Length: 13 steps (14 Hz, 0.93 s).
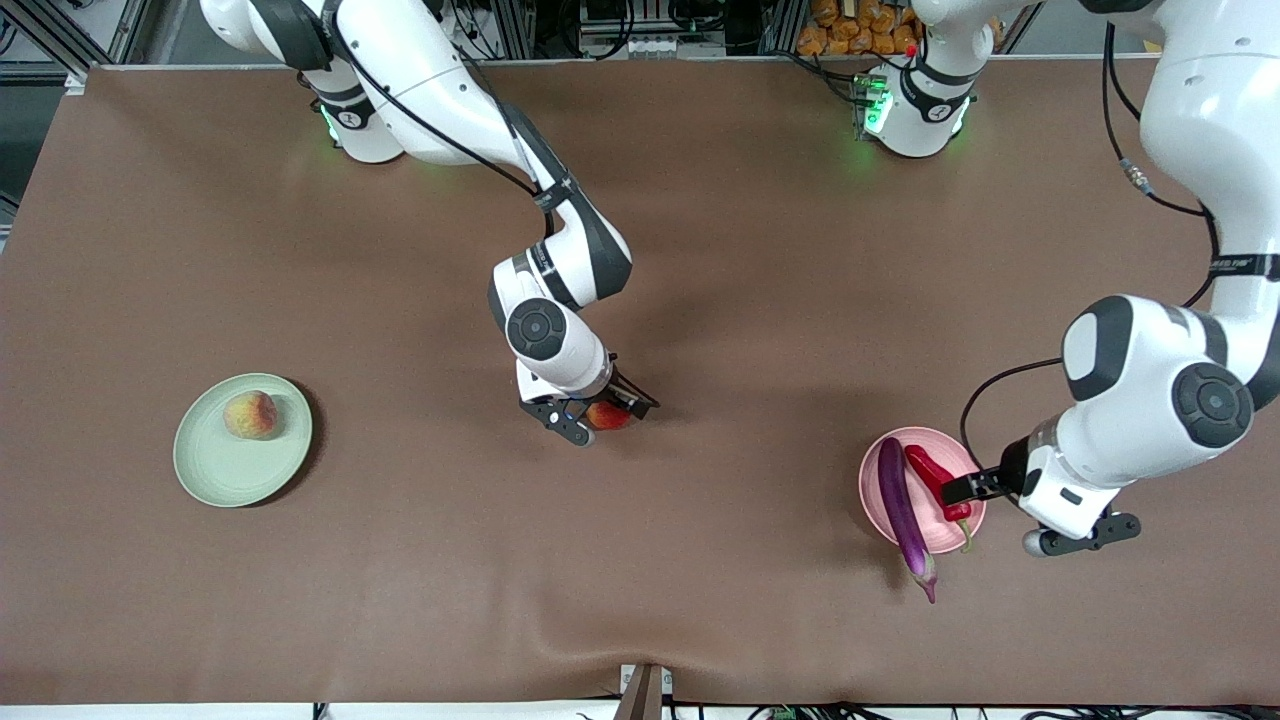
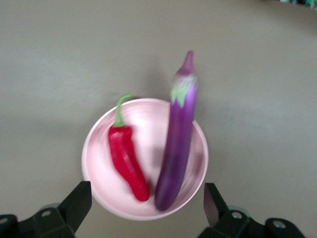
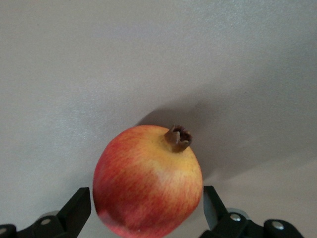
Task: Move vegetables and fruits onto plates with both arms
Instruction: 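Grasp the red apple with the right gripper while the left releases the eggplant, then carry the apple to the green plate and open the right gripper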
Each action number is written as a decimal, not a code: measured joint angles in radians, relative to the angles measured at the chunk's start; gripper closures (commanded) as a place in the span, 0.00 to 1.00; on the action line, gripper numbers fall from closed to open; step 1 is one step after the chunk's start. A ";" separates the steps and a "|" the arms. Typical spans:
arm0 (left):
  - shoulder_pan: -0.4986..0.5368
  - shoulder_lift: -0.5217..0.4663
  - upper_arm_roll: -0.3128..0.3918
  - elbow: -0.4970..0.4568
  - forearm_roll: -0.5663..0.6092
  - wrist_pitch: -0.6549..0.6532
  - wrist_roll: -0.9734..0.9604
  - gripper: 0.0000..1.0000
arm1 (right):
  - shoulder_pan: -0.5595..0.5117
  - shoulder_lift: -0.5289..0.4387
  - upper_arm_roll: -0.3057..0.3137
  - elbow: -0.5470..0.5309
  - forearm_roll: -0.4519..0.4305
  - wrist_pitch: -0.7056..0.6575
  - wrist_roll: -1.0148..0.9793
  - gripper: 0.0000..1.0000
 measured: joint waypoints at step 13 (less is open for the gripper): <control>0.082 -0.248 -0.015 0.007 -0.004 -0.382 0.087 0.00 | -0.002 0.012 -0.023 0.011 -0.002 0.037 -0.015 0.37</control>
